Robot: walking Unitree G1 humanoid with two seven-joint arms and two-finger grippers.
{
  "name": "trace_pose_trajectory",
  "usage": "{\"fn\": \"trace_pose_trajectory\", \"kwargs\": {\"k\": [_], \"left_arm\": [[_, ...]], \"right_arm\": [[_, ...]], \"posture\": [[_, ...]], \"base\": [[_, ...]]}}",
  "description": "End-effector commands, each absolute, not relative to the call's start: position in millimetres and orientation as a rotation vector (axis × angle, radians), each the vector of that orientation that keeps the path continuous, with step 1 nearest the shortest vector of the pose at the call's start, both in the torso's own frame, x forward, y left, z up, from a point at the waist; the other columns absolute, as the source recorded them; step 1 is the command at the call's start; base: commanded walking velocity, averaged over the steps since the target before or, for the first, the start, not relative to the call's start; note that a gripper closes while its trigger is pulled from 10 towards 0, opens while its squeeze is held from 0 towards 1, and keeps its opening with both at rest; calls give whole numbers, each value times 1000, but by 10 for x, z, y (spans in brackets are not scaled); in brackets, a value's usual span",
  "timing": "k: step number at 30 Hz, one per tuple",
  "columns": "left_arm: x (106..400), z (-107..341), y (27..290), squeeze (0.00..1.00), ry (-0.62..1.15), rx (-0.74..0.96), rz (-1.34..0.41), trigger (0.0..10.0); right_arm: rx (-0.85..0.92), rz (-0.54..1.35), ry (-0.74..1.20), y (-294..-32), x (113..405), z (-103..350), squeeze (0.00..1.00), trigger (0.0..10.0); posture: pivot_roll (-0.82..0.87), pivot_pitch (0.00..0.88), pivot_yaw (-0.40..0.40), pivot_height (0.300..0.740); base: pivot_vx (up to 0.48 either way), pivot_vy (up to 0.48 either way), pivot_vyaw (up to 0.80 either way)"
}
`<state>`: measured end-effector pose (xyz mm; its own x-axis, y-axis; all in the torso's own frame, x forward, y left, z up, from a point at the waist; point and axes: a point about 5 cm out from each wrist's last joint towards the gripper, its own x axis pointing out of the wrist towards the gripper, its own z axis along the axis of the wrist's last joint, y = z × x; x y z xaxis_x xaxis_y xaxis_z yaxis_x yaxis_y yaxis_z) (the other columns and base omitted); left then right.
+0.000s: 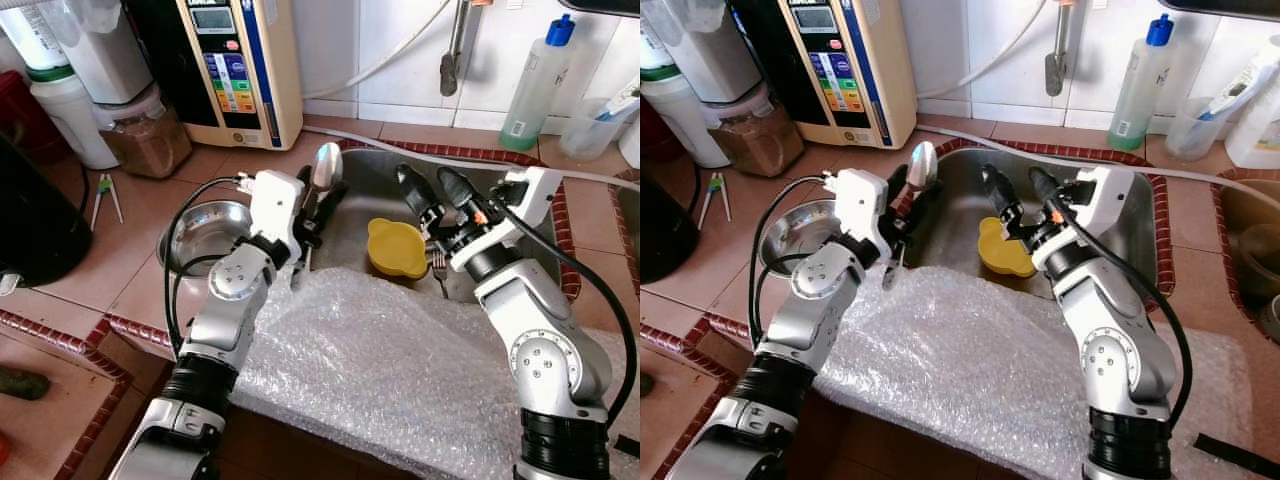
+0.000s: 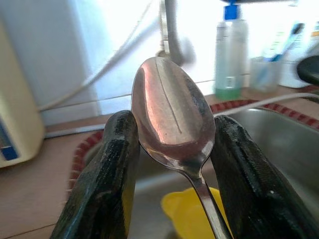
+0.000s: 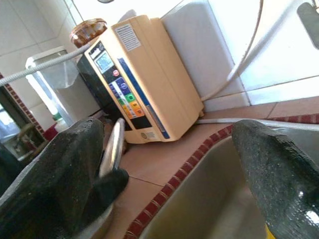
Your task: Kitchen organization
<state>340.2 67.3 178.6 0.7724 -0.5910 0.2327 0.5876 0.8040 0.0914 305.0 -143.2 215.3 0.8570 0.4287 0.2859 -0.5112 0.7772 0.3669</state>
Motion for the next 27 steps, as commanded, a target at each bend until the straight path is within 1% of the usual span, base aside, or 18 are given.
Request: {"fn": "trace_pose_trajectory", "kwargs": {"k": [1,3,6,10,13,15,16,17,18,27], "left_arm": [[3367,1829,644,0,-278,24,-681,0],[3343,1833,599,0,-281,33,-723,0],[3334,1828,574,0,-279,37,-740,0],[3308,1828,533,0,-282,38,-772,0],[3295,1839,522,0,-287,34,-783,0],[3294,1841,518,0,-288,34,-785,0],[3293,1842,517,0,-288,33,-786,0],[3292,1842,518,0,-288,33,-787,0],[3291,1844,521,0,-289,32,-787,0],[3258,1863,513,0,-297,31,-815,0]], "right_arm": [[475,547,-188,-1381,3061,2178,0,10000],[506,591,-177,-1336,3070,2181,0,10000],[541,638,-170,-1294,3077,2186,0,10000],[640,736,-148,-1204,3118,2210,0,10000],[693,757,-134,-1173,3164,2200,0,10000],[688,762,-126,-1158,3186,2184,0,10000],[685,765,-124,-1142,3209,2177,0,9098],[688,765,-123,-1138,3221,2175,0,1804],[691,767,-121,-1134,3233,2175,0,0],[666,782,-96,-1122,3282,2148,0,0]], "posture": [[-164,91,116,740],[-164,91,117,740],[-166,91,118,740],[-166,89,117,740],[-166,89,115,740],[-165,87,115,740],[-164,87,115,740],[-164,88,114,740],[-163,88,113,740],[-161,87,109,740]], "base": [[0,0,0],[0,0,0],[0,0,0],[0,0,0],[0,0,0],[0,0,0],[0,0,0],[0,0,0],[0,0,0],[0,0,0]]}}
